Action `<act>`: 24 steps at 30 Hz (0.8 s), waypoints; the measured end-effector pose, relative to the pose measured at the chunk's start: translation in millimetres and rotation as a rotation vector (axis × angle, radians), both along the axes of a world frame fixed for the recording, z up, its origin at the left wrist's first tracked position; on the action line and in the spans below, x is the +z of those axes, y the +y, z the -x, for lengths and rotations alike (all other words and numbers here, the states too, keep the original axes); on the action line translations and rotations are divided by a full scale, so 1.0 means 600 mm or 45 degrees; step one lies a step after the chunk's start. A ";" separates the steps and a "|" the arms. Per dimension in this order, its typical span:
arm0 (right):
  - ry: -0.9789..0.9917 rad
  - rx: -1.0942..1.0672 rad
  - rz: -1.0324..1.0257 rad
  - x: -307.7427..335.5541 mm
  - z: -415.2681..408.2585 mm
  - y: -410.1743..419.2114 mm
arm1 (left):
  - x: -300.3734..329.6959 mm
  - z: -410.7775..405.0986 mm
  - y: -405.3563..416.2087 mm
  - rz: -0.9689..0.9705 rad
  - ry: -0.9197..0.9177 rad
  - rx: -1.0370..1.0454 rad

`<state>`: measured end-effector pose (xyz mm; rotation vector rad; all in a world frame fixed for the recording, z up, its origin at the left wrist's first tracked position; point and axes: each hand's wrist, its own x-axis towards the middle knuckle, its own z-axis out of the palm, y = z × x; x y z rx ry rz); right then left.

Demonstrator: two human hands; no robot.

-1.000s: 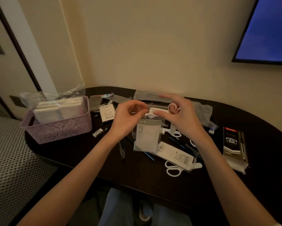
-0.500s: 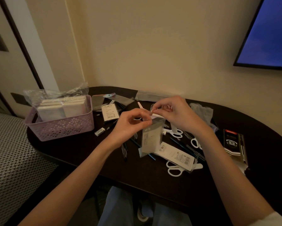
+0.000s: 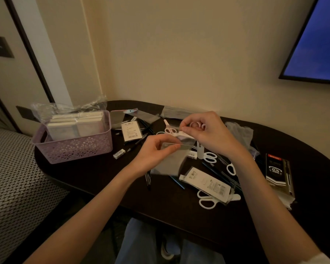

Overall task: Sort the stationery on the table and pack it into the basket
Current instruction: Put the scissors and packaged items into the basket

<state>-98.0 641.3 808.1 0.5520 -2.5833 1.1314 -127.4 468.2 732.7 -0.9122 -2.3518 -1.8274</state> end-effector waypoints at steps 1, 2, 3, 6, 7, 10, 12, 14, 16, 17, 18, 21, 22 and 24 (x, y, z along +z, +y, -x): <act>0.003 -0.006 0.020 0.000 -0.001 -0.001 | -0.002 0.001 -0.001 -0.004 -0.011 0.012; 0.003 -0.012 0.033 0.000 -0.001 -0.001 | -0.004 0.002 -0.001 -0.004 -0.010 0.027; 0.002 -0.012 0.038 0.000 -0.001 -0.001 | -0.005 0.002 -0.002 0.008 0.016 0.051; -0.008 0.004 0.033 0.000 -0.004 -0.001 | -0.003 0.002 -0.004 0.024 0.108 0.056; -0.004 0.008 0.029 -0.001 -0.005 -0.001 | -0.001 0.002 -0.005 0.029 0.087 0.014; 0.029 0.013 0.025 -0.007 -0.008 -0.003 | 0.003 -0.001 -0.008 0.057 -0.113 -0.186; 0.052 0.014 0.020 -0.012 -0.010 -0.005 | 0.000 -0.003 -0.008 0.021 -0.249 -0.278; 0.070 0.013 0.031 -0.013 -0.012 -0.004 | 0.000 -0.007 -0.008 -0.102 -0.414 -0.337; 0.080 0.015 0.040 -0.014 -0.013 -0.001 | -0.004 -0.006 -0.010 -0.214 -0.538 -0.345; 0.084 0.019 0.037 -0.015 -0.012 0.000 | -0.004 -0.004 -0.012 -0.226 -0.543 -0.313; 0.087 0.025 0.034 -0.016 -0.013 0.002 | -0.006 -0.001 -0.015 -0.206 -0.514 -0.273; 0.084 0.019 0.029 -0.022 -0.014 0.011 | -0.007 0.005 -0.027 -0.088 -0.413 -0.185; 0.086 0.011 0.023 -0.023 -0.014 0.015 | -0.007 0.007 -0.031 -0.051 -0.387 -0.190; 0.086 0.003 0.011 -0.026 -0.016 0.024 | -0.003 0.006 -0.041 -0.001 -0.355 -0.228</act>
